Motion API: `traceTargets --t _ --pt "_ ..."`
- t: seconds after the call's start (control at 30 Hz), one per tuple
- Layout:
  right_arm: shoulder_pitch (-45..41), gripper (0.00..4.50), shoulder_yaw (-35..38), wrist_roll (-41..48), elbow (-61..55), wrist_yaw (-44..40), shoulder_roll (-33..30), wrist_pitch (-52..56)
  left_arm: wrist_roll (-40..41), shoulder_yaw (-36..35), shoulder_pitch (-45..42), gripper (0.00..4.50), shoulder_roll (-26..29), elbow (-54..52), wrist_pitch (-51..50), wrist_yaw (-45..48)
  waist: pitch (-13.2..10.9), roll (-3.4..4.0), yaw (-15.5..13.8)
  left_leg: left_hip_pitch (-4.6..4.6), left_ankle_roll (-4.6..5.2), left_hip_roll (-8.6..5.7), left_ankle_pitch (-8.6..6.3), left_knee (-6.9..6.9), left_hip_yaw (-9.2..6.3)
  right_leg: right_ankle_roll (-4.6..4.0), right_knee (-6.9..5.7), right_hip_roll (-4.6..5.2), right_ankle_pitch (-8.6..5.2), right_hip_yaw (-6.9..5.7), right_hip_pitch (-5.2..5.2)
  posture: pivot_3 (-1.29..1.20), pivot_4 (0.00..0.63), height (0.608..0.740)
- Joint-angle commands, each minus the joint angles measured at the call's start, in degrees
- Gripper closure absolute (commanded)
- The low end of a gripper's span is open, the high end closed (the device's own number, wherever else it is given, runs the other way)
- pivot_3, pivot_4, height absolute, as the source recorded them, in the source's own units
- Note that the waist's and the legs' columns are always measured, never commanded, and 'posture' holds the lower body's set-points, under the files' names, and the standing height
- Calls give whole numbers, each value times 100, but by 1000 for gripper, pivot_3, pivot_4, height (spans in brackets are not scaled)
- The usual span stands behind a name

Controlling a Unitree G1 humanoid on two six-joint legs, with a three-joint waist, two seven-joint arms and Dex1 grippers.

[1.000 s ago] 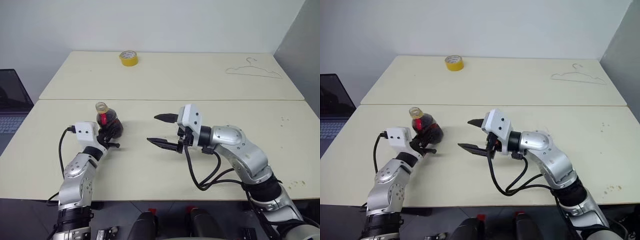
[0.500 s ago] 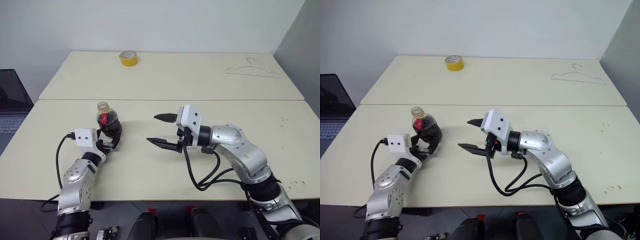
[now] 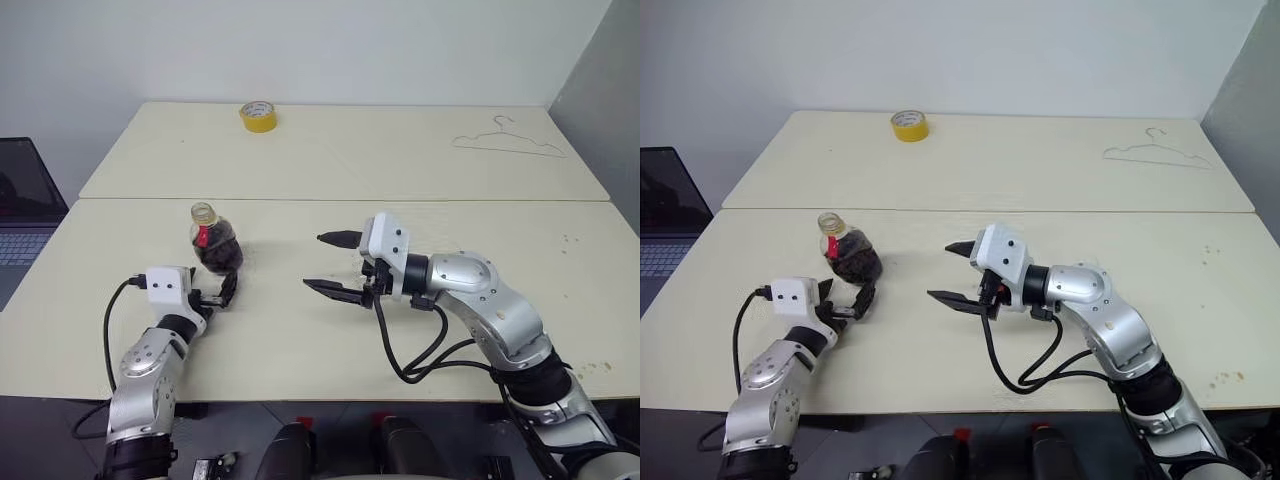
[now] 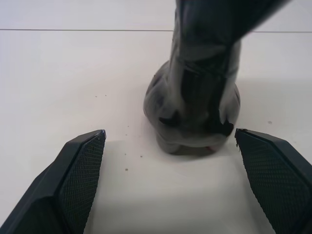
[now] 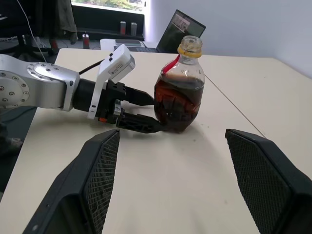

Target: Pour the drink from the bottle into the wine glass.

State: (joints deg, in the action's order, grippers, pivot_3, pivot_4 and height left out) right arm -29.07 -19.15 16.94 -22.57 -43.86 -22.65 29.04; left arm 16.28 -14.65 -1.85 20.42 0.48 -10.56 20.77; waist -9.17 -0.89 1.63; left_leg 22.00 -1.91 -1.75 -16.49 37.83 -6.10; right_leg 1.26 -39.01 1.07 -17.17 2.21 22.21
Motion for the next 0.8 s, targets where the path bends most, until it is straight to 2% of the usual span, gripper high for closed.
traceTargets --t 0.03,0.33,0.4,0.57,0.8 --pt "152 789 225 50 -402 -32 -150 -99 -147 132 242 15 119 -543 158 125 0 0 0 0 0 0 0 0 0 0 1 0 0 1 -1 0 150 740" --pt "1030 789 1184 218 -1016 -4 -1049 -56 -219 473 1802 15 382 -2031 216 701 -2 0 -14 1 3 0 -3 -4 3 0 7 2 -1 5 -6 0 150 740" --pt "1450 789 1485 -158 -884 132 -1392 -327 -187 660 1949 15 498 -2363 104 911 -1 0 -30 0 4 0 -3 -4 0 1 6 2 -1 1 -7 0 150 740" --pt "2247 789 1542 -1633 -220 639 -2097 -1591 58 1095 1419 15 773 -2805 -605 1246 -2 -1 -127 -6 4 -4 -3 1 9 2 7 4 -1 4 -17 0 150 740" --pt "2539 789 1218 -3509 715 1668 -2377 -2900 726 1510 216 15 1328 -3069 -1731 2008 -3 0 -88 -10 -5 0 2 -1 20 2 2 -3 -2 10 -15 0 150 740"
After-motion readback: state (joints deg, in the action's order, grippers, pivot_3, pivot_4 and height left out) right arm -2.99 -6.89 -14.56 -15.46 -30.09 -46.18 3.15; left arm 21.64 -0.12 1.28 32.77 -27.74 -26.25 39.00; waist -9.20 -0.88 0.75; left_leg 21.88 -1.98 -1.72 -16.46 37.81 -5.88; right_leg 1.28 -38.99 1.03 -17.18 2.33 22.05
